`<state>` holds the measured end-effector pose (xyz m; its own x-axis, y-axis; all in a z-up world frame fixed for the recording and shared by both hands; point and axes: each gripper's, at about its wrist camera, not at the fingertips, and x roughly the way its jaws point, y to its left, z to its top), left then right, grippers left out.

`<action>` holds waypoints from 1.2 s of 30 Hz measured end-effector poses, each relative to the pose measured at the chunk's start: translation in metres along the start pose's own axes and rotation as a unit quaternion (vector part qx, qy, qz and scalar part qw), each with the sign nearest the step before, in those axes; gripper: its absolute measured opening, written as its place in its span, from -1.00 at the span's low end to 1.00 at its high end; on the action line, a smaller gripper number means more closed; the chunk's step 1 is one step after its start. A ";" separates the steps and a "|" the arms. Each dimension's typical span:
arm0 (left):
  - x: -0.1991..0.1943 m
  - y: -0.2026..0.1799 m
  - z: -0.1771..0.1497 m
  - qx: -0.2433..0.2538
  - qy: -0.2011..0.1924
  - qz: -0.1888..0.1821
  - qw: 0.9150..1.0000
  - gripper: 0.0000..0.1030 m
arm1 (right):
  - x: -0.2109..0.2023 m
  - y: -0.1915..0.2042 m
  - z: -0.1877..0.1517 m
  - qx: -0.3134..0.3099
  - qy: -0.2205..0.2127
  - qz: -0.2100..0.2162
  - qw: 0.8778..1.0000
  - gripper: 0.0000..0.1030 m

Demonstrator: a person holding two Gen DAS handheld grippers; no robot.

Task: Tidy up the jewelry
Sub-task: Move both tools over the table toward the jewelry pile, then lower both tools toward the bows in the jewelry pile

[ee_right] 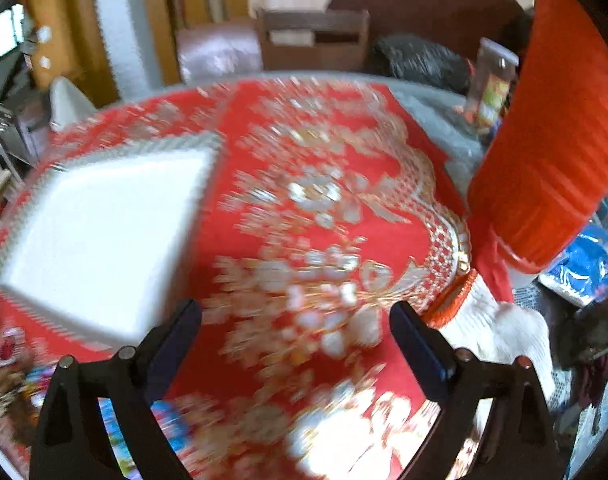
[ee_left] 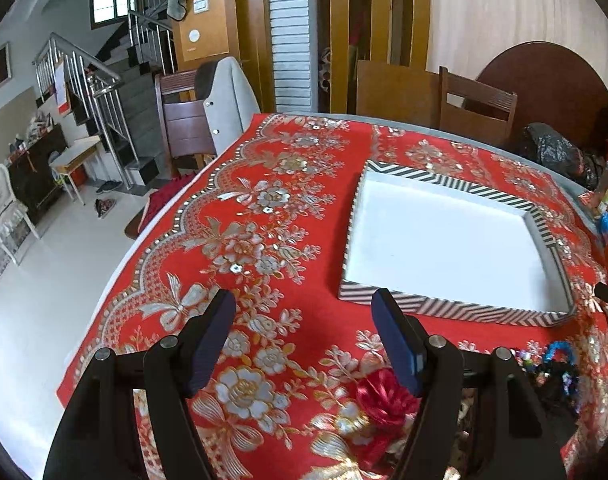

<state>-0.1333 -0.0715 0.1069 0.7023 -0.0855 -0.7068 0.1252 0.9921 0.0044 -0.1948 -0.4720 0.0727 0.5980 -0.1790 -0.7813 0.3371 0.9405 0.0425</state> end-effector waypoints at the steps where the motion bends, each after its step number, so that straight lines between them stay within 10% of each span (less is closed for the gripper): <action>1: -0.002 -0.001 -0.001 0.000 -0.001 -0.001 1.000 0.32 | -0.009 0.007 -0.002 -0.002 -0.006 0.009 1.000 0.89; 16: -0.022 -0.022 -0.026 0.016 0.008 -0.012 1.000 0.32 | -0.074 0.100 -0.040 -0.082 -0.036 0.051 0.995 0.89; 36: -0.023 -0.037 -0.036 0.018 0.027 -0.046 0.998 0.32 | -0.069 0.120 -0.053 -0.095 -0.016 0.043 0.994 0.89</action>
<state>-0.1792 -0.1027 0.0970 0.6481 -0.1707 -0.7422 0.2130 0.9763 -0.0385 -0.2344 -0.3310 0.0990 0.6431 -0.1018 -0.7590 0.1418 0.9898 -0.0126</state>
